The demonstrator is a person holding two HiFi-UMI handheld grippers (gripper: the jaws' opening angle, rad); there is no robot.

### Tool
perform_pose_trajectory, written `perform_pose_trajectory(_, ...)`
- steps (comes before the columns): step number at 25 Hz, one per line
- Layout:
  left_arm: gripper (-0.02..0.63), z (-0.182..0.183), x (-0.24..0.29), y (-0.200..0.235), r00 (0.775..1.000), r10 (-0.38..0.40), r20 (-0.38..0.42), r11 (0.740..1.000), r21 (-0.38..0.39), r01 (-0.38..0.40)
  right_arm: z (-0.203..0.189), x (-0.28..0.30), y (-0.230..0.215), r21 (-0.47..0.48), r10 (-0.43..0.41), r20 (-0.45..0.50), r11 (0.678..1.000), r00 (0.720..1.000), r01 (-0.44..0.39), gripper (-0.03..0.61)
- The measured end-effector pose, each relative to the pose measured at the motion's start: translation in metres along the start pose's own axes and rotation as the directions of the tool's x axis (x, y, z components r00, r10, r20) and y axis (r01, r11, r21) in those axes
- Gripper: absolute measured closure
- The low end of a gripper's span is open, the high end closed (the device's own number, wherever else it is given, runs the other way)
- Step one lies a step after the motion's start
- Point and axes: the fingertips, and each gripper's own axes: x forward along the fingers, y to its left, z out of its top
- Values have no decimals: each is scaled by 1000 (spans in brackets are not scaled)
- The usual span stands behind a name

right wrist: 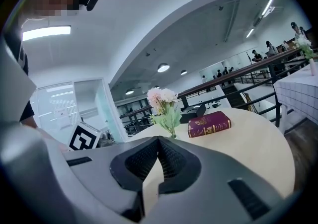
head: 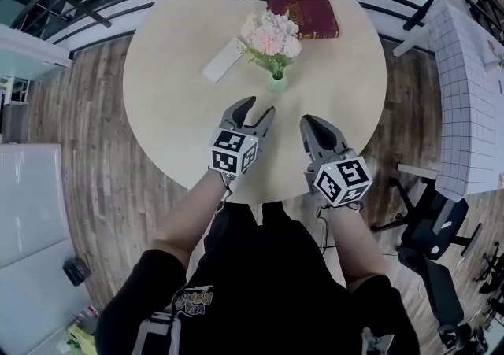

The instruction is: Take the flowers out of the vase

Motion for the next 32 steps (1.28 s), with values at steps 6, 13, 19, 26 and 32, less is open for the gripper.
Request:
perform_pose_trajectory(6, 388, 6, 34, 9, 1000, -12, -13, 996, 92, 13, -3, 10, -5, 12, -33, 9, 999, 999, 33, 557)
perform_pose_trajectory(13, 374, 7, 65, 22, 998, -61, -21, 988, 143, 63, -4, 23, -14, 16, -78, 7, 997, 997, 78, 555)
perform_pose_trajectory(19, 361, -1, 85, 21, 994, -104, -37, 974, 199, 110, -10, 38, -24, 26, -99, -1, 995, 995, 99, 554)
perform_pose_trajectory(26, 359, -9, 100, 27, 989, -134, -61, 968, 204, 143, -11, 69, -33, -18, -79, -20, 997, 997, 79, 537)
perform_pose_trajectory(32, 359, -10, 105, 22, 987, -154, -54, 961, 223, 162, -7, 102, -40, -77, -49, -42, 996, 998, 45, 431)
